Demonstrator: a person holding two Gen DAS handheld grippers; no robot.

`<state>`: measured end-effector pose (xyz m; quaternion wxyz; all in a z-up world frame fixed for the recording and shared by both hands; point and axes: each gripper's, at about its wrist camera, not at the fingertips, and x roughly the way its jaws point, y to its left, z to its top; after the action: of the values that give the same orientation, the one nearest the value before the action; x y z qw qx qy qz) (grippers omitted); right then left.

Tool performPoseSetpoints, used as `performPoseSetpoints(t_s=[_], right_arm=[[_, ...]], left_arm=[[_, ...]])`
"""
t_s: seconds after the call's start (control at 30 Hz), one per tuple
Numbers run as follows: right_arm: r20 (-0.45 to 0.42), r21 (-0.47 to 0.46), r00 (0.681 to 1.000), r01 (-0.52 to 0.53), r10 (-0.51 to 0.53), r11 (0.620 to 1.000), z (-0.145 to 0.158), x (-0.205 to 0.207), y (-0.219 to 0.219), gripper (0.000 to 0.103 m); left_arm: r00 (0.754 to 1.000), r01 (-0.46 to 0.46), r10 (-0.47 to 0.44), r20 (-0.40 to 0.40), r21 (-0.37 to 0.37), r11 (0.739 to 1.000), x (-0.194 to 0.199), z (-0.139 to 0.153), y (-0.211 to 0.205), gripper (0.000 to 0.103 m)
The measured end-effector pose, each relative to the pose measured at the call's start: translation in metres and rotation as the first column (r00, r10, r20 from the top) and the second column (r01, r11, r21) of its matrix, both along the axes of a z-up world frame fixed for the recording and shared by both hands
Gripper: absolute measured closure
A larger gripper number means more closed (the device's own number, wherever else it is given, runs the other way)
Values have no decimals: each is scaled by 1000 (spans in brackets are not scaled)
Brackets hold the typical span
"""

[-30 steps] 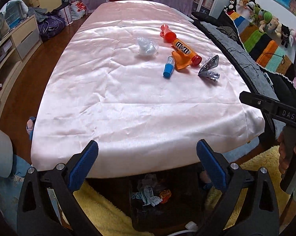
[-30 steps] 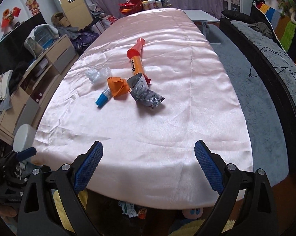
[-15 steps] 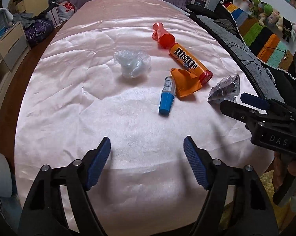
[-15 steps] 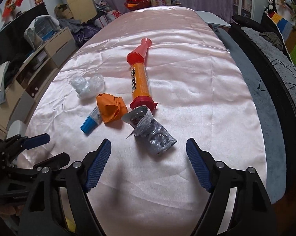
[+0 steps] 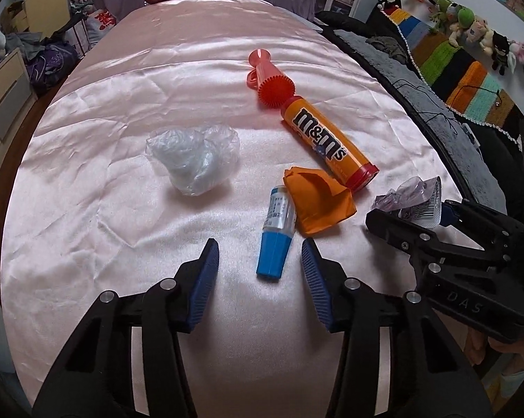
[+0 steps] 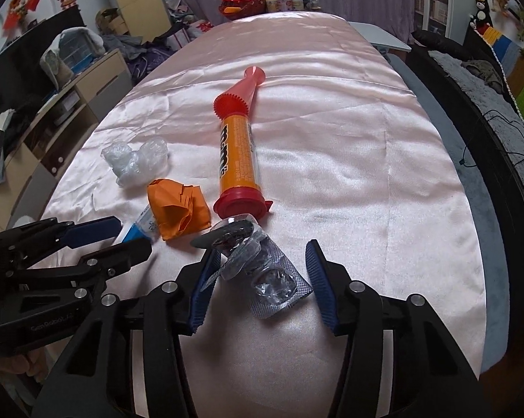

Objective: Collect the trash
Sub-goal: 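Grasp the silver blister pack with the right tool while the left tool grasps the blue glue tube, then carry the blister pack and glue tube down to the bin with both tools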

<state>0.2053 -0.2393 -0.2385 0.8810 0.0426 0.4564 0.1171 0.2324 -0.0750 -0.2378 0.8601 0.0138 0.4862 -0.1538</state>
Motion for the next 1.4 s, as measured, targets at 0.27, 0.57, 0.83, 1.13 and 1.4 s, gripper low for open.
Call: performPoseSetpoints(t_s=[0.27, 0.57, 0.83, 1.13, 1.4], right_arm=[[-10, 19, 1000, -6, 7, 1000, 1, -8, 0, 53], [-32, 48, 999, -14, 15, 999, 3, -44, 3, 53], [-24, 60, 999, -40, 41, 997, 16, -96, 20, 53], [-12, 54, 998, -66, 67, 996, 26, -153, 33, 53], [-45, 37, 996, -77, 78, 996, 12, -187, 38, 53]], left_arm=[[1000, 4, -5, -23, -35, 999, -6, 0, 9, 89], [998, -13, 12, -58, -24, 1000, -56, 1, 26, 89], [998, -53, 51, -29, -43, 998, -118, 19, 50, 89], [998, -62, 61, -22, -43, 997, -179, 26, 60, 89], [998, -58, 56, -42, -36, 998, -219, 12, 63, 89]])
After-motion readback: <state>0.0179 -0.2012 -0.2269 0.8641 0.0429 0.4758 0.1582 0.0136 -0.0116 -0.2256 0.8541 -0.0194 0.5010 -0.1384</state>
